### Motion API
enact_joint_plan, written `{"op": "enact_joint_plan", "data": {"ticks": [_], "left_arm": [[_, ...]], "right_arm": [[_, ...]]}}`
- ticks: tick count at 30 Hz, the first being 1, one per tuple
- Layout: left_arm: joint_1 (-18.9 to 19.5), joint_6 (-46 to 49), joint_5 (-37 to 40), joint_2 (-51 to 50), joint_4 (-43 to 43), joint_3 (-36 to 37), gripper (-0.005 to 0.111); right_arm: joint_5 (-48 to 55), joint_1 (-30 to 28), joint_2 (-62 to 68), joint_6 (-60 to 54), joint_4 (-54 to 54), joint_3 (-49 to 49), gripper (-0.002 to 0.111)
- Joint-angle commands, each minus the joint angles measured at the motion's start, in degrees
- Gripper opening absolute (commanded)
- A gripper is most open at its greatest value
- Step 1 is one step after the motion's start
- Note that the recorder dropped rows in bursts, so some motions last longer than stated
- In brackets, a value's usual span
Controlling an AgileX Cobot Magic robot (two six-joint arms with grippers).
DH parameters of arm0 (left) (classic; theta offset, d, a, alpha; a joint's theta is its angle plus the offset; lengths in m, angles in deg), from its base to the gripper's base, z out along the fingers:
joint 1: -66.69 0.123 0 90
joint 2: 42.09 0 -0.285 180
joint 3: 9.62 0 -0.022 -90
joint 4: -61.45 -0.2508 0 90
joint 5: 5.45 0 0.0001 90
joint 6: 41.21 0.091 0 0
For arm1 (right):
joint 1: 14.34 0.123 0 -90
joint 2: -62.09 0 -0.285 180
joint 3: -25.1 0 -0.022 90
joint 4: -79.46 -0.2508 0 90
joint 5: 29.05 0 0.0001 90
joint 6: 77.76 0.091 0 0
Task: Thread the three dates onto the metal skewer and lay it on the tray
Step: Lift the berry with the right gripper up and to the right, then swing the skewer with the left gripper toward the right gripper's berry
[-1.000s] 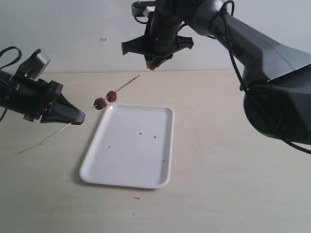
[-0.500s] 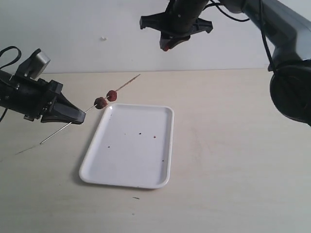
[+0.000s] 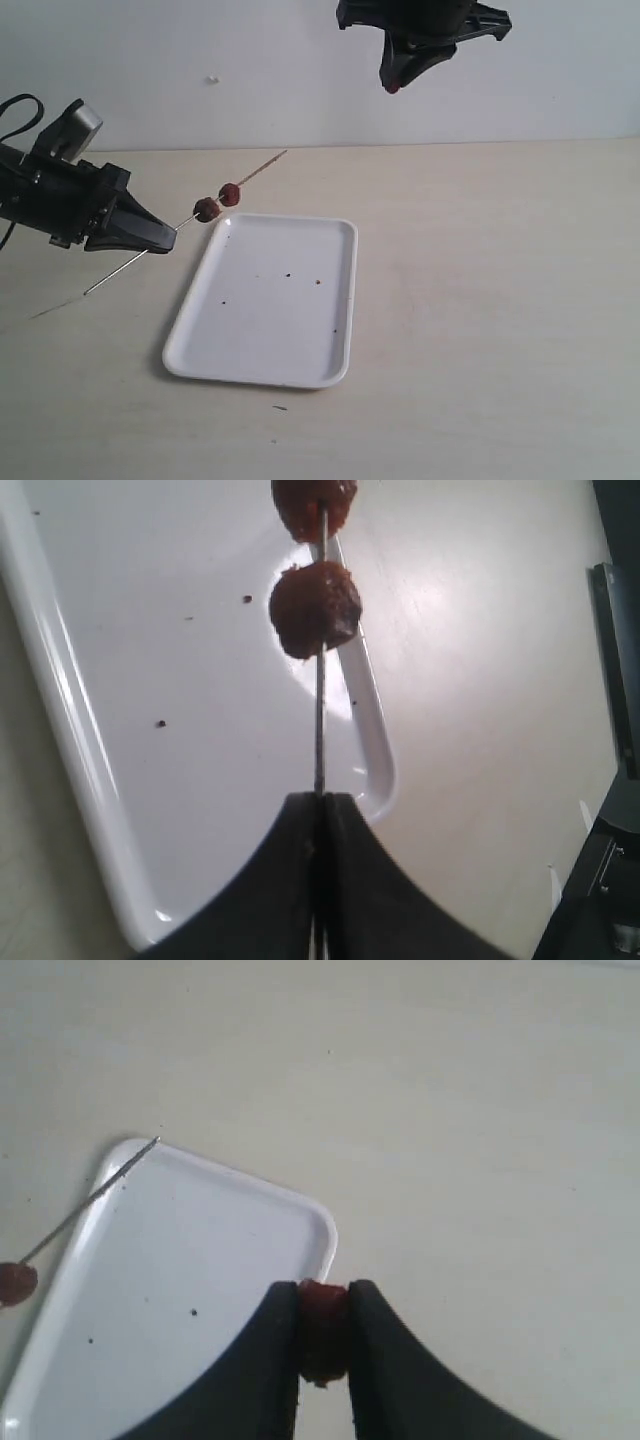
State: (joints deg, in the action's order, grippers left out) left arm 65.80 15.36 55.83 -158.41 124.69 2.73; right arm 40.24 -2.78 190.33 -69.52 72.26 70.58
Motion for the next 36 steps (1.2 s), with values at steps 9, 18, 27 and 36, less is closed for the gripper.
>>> {"op": "enact_joint_plan", "data": {"ticks": [9, 18, 27, 36], "left_arm": [[-6.2, 2.0, 1.0, 0.6, 2.8, 1.5, 0.0], [-9.8, 6.7, 0.5, 0.6, 11.6, 1.5, 0.0], [-13.9, 10.8, -3.7, 0.0, 21.2, 1.5, 0.0], [-17.8, 12.0, -4.5, 0.0, 22.6, 1.5, 0.0]], "right_arm": [[-56.6, -0.2, -26.3, -2.0, -9.4, -55.9, 0.015], [-68.9, -0.2, -26.3, -1.9, -13.8, -63.4, 0.015], [-72.3, -0.2, -26.3, -0.3, -13.8, -63.4, 0.015], [-75.1, -0.2, -26.3, -1.7, -13.3, -63.4, 0.015]]}}
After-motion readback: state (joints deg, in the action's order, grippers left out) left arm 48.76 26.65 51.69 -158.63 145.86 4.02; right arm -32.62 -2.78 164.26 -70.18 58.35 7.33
